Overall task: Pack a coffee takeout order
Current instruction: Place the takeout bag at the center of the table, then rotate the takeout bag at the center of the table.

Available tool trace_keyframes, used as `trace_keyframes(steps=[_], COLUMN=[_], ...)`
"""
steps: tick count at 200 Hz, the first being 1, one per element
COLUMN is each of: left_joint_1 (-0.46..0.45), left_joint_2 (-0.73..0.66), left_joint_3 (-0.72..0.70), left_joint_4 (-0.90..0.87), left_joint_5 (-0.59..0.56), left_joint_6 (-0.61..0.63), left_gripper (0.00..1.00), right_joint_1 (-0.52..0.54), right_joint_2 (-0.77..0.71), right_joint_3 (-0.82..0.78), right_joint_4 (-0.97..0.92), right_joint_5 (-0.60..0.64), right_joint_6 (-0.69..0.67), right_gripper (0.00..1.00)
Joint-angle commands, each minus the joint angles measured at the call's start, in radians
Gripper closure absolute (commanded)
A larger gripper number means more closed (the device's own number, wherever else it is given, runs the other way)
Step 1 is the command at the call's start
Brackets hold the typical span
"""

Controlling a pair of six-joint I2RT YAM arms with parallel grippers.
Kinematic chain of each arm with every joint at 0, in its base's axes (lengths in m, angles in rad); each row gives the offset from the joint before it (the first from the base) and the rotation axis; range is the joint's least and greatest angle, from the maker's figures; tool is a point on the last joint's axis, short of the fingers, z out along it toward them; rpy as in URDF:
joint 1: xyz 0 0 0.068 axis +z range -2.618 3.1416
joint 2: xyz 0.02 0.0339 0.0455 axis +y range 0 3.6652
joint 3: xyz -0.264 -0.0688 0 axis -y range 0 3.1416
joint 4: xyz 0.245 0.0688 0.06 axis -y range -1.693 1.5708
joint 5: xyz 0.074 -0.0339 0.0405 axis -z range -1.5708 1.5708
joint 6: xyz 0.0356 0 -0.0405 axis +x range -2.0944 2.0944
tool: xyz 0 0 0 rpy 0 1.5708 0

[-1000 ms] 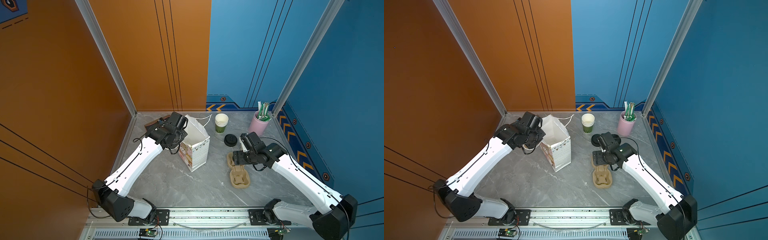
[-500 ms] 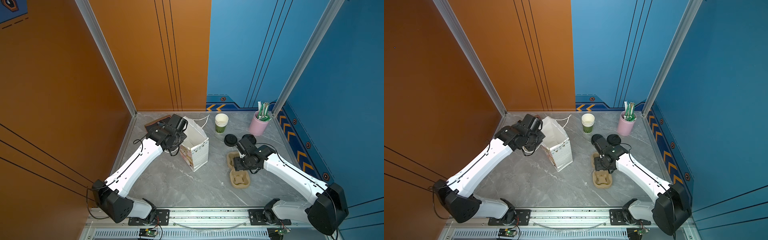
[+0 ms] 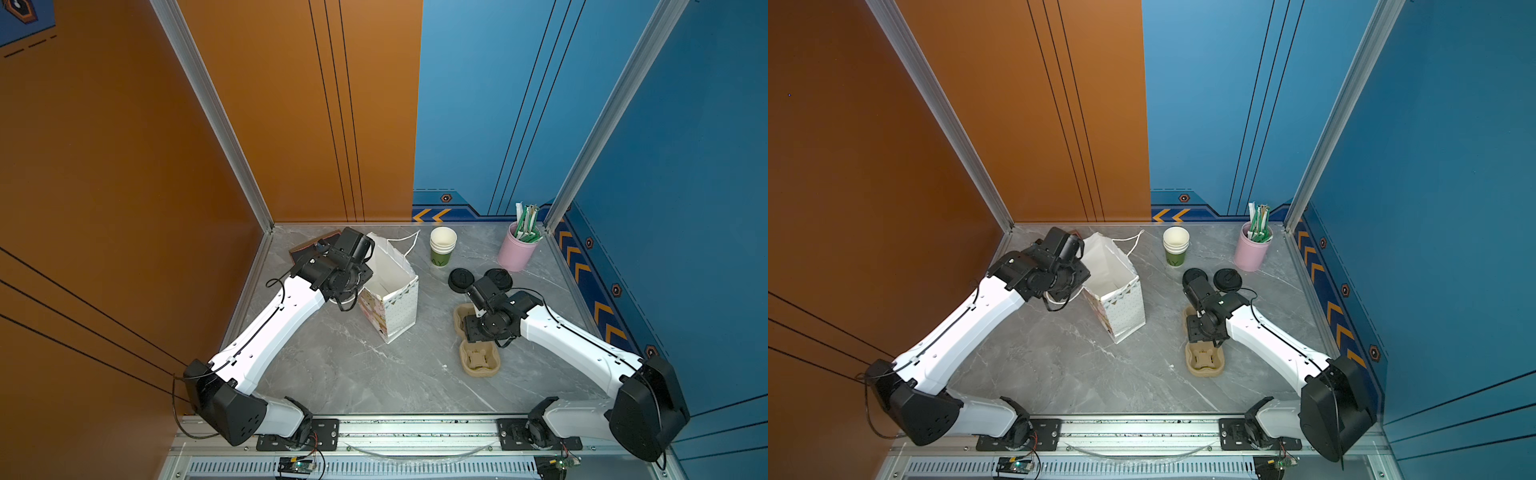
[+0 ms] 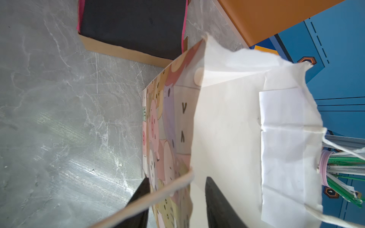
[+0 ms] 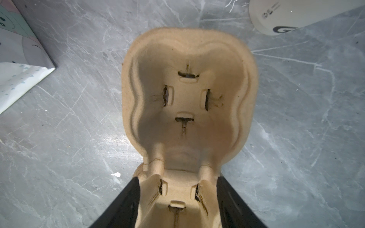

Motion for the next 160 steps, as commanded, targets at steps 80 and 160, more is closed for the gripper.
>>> trace_keyframes(steps=[80, 160], left_joint_1=[0.027, 0.258], left_joint_2=[-0.043, 0.095], left_joint_3=[0.219, 0.363], left_joint_4=[0.045, 0.055], left_joint_5=[-0.079, 0.434], left_joint_6=[0.644, 1.318], left_gripper=[0.31, 0.38], right_joint_1=[0.007, 0.008], right_joint_2=[-0.045, -0.058], right_joint_3=[0.008, 0.018], right_joint_4=[0.008, -0.006], right_joint_5=[0.021, 0.025], right_joint_6=[-0.009, -0.012], right_gripper=[0.35, 0.34])
